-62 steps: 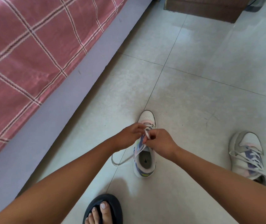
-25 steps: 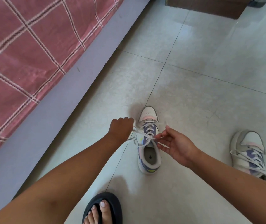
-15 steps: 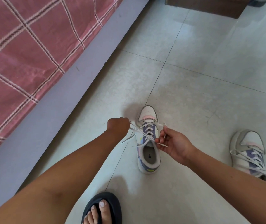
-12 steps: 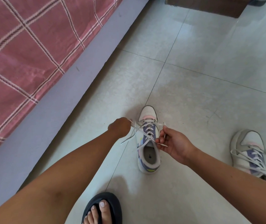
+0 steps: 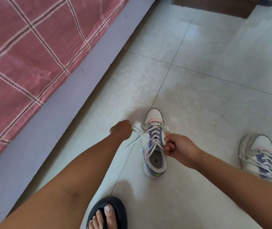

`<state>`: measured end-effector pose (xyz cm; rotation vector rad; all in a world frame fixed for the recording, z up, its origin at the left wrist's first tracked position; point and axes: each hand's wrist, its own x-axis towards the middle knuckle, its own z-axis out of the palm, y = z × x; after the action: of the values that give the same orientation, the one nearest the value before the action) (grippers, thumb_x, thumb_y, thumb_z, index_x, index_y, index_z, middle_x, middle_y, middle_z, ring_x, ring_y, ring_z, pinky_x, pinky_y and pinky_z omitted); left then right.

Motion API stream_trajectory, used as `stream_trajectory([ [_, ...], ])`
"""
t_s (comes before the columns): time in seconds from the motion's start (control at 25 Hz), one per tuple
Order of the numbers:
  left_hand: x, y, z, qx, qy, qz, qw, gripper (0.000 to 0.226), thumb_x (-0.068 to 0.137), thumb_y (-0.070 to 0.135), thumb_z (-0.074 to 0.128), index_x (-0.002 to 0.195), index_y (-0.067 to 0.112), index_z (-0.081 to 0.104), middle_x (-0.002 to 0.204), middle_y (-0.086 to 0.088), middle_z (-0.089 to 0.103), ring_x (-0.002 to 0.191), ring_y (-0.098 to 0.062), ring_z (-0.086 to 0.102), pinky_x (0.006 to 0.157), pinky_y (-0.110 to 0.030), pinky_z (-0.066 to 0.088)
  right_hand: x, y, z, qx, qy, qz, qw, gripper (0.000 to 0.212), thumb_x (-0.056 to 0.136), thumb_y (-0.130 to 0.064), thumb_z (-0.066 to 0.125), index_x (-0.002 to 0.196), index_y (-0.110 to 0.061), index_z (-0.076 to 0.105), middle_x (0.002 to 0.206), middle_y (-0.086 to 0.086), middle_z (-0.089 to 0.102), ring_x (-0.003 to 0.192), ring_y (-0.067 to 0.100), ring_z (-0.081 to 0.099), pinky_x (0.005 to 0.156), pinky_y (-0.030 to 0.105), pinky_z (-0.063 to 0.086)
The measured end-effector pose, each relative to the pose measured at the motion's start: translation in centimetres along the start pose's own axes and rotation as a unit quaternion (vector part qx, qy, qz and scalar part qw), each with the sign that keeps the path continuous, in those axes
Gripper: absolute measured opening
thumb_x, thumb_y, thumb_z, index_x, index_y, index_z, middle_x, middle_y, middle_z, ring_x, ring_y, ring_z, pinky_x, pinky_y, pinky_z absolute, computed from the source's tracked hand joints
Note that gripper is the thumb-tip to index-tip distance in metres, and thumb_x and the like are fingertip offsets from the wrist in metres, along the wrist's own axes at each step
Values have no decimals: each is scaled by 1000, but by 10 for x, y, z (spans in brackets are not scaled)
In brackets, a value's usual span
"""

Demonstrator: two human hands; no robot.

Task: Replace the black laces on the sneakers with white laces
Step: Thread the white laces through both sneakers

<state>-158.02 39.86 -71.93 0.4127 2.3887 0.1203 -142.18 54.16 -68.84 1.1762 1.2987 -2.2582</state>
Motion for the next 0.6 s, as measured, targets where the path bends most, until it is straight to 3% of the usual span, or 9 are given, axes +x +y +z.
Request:
stream_trajectory([
  [0.04,0,2,-2,-72,-4,22,997,35,96,7,35,127,8,52,122,-12,58,109,-28,57,86,-33,47,0,-1,4,-57,11,-16,998,33,100,-24,43,69,-12,51,45,-3,33,49,13,37,58,27,38],
  [0.08,-4,7,-6,-174,-17,48,983,30,98,9,36,121,4,55,107,-14,64,93,-28,61,73,-30,51,0,-2,8,-132,24,-41,990,31,98,-24,46,69,-14,53,47,-4,36,50,13,37,56,26,38],
  [0.16,-14,24,-23,-356,-23,90,930,23,99,19,43,93,6,60,73,-4,64,59,-17,54,47,-24,39,0,-6,15,-298,26,-107,948,27,95,-22,49,69,-20,51,56,-7,44,56,12,39,56,20,36],
  [0.24,-25,41,-44,-392,20,156,907,22,94,25,55,76,14,60,58,8,61,47,-6,50,43,-19,36,3,-8,24,-419,-8,-145,897,22,94,-29,50,75,-19,51,67,-6,48,64,11,43,58,20,35],
  [0.32,-38,57,-56,-408,20,224,885,14,88,21,64,74,17,64,56,12,61,43,2,49,41,-13,37,4,-8,28,-464,-7,-143,874,28,95,-40,48,77,-20,53,73,-5,51,67,11,46,61,22,36],
  [0.44,-53,65,-48,-369,-77,238,895,16,93,26,56,87,18,69,77,11,67,43,4,51,40,-13,37,4,-12,29,-442,6,-145,885,39,99,-43,38,71,-22,56,72,-7,58,70,11,52,62,20,37],
  [0.52,-53,54,-38,-235,-117,232,937,29,98,30,42,96,16,66,83,11,65,45,2,52,43,-15,39,4,-15,27,-383,5,-127,915,45,99,-45,35,67,-22,57,59,-12,56,57,6,49,58,20,36],
  [0.6,-50,38,-33,-93,-86,253,959,34,99,34,40,91,11,64,81,1,61,60,-8,53,54,-17,38,6,-15,23,-299,12,-83,951,48,99,-45,36,68,-18,60,46,-11,48,44,5,40,51,19,33],
])
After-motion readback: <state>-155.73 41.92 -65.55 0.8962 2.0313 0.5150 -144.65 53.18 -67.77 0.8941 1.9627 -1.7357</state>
